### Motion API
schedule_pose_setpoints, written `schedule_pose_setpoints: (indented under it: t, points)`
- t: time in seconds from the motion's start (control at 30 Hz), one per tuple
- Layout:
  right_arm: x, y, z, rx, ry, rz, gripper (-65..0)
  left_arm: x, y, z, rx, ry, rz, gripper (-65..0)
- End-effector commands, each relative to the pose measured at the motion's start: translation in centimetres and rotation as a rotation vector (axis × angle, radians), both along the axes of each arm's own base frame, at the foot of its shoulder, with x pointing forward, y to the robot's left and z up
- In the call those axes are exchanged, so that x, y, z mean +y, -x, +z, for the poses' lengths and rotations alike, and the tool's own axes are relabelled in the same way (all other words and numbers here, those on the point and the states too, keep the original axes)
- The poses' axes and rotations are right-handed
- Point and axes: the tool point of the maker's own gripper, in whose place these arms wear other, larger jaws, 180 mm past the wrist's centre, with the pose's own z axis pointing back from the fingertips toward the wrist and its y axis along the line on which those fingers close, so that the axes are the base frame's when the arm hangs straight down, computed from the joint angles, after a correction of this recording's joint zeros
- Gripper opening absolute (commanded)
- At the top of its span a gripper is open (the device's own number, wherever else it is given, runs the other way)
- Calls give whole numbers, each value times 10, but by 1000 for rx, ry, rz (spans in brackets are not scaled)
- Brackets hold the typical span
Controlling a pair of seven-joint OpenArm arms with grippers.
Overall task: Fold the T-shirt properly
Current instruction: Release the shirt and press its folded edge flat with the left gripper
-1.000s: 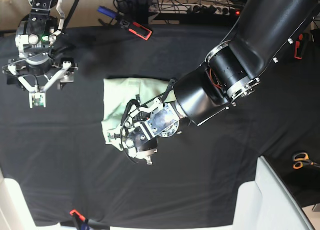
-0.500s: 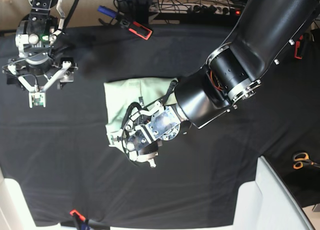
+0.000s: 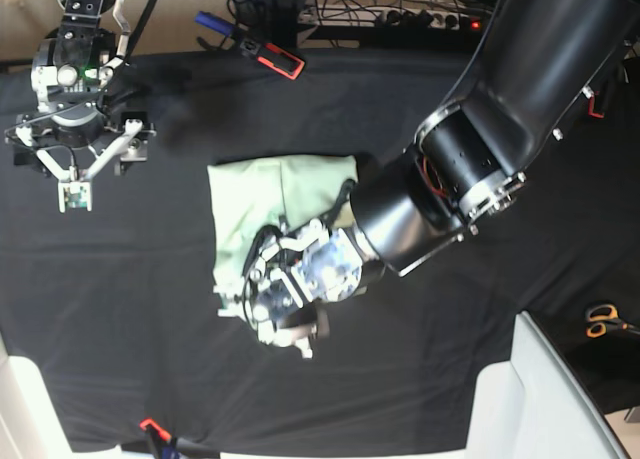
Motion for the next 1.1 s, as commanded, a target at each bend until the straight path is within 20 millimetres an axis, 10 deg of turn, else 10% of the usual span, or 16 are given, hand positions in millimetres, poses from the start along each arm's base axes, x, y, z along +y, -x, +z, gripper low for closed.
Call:
schedule_pose_setpoints:
  t: [0.0,0.27,0.53,0.63,0.73,0.97,1.07]
  points:
    - [-3,-6,9,-36,18,1,-75,-7,-17,20,-59,0,-15,-173]
    - [-2,-6,9,-37,17,5,-75,1,-35,33,-152,-80,-52,-96]
    - [-1,-7,9,-38,16,8,-75,-20,-59,114,-257,184,110,-113]
    - [-1,-6,8,-33,15,6,-75,-5,-54,140,-297,299,206,-304]
    - [-1,-1,6,-27,16,9,-75,23,-36,126,-268,355,317,-632]
    - [0,-2,7,-28,16,12,-90,51,25,91,-243,462,382,-650]
    - [0,1,5,-20,16,12,-236,65,48,98,-298,507,392,-650]
